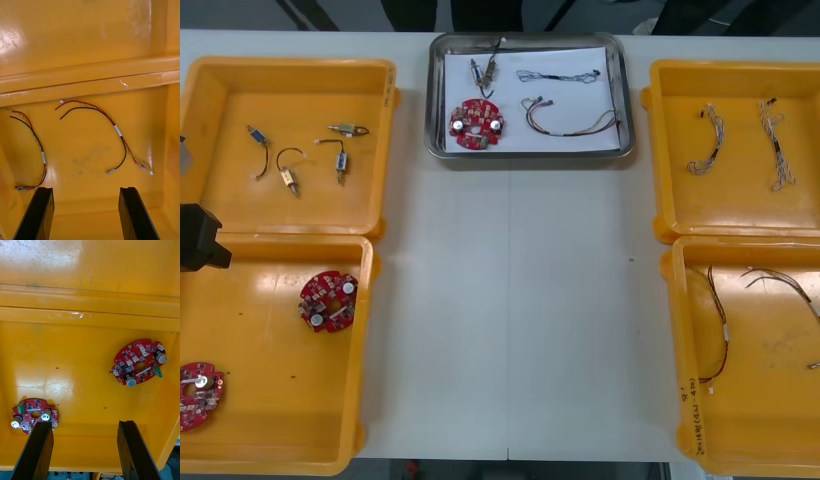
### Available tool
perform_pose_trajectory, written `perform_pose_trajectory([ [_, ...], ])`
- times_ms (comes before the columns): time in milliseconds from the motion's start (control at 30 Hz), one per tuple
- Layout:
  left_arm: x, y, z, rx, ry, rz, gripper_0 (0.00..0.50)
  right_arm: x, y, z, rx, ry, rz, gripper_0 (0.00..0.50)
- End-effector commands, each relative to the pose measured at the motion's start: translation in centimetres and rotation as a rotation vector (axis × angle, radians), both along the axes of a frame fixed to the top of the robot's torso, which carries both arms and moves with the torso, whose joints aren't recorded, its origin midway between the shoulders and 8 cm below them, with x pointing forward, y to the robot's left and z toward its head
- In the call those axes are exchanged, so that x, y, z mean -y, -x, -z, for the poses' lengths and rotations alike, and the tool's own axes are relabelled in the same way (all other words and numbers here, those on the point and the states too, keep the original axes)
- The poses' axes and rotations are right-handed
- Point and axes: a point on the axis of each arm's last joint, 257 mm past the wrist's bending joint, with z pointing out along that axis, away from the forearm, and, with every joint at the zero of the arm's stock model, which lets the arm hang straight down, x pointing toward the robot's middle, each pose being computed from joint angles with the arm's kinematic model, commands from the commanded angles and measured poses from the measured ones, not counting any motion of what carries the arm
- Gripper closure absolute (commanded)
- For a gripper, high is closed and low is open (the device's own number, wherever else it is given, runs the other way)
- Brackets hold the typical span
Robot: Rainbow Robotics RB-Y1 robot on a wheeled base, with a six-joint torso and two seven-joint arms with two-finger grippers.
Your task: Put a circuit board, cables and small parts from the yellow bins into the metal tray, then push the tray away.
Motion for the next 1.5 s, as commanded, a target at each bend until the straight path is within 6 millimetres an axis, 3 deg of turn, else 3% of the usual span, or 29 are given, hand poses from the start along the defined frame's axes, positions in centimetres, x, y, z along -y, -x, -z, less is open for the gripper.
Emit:
perform_pose_trajectory([
  [33,-1.41,0.4,-1.32,0.018,-0.052,0.007,0.0,-0.28,1.0,0.75,-0.014,0.044,-0.015,0.0],
  [1500,-1.41,0.4,-1.32,0.018,-0.052,0.007,0.0,-1.18,1.04,0.71,-0.009,0.052,-0.05,0.0],
])
